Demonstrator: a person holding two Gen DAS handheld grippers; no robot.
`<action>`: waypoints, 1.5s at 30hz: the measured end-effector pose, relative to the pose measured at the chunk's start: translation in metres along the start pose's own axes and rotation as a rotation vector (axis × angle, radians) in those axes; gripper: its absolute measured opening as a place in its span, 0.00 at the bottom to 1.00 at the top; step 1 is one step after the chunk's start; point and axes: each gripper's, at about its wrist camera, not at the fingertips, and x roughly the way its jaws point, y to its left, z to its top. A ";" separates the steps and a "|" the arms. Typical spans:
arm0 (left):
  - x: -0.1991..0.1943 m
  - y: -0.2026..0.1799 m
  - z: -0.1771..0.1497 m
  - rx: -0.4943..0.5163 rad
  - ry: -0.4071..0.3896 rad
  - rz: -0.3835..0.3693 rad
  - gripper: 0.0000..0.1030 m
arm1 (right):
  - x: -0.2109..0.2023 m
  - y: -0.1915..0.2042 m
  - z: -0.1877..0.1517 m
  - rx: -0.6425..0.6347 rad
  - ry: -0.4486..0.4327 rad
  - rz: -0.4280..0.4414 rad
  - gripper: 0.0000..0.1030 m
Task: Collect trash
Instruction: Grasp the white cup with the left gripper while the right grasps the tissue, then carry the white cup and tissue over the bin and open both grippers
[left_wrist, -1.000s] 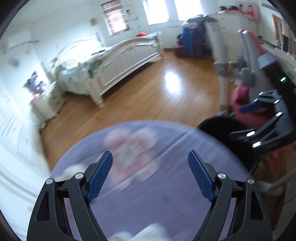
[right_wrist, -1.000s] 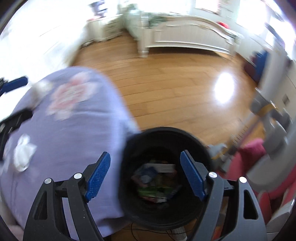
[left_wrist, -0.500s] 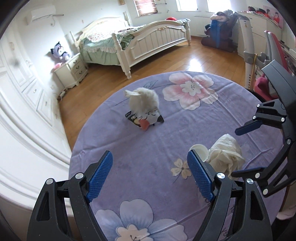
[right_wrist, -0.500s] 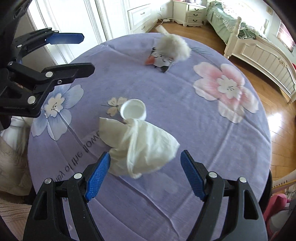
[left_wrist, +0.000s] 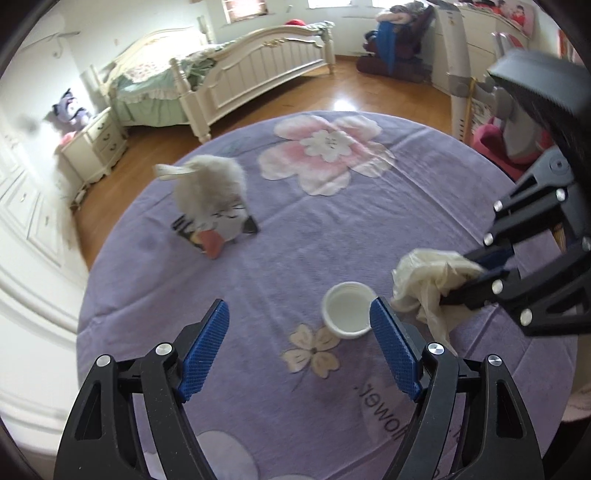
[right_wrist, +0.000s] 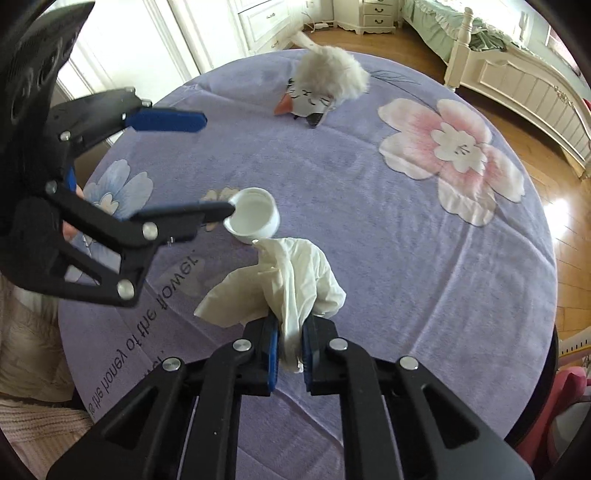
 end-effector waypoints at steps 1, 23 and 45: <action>0.002 -0.005 0.000 0.010 0.003 -0.008 0.76 | -0.002 -0.003 -0.002 0.008 -0.001 -0.007 0.10; 0.005 -0.029 0.027 -0.052 0.007 0.045 0.35 | -0.042 -0.040 -0.022 0.087 -0.078 -0.031 0.09; 0.004 -0.094 0.104 0.029 -0.081 0.028 0.35 | -0.078 -0.133 -0.060 0.253 -0.163 -0.137 0.10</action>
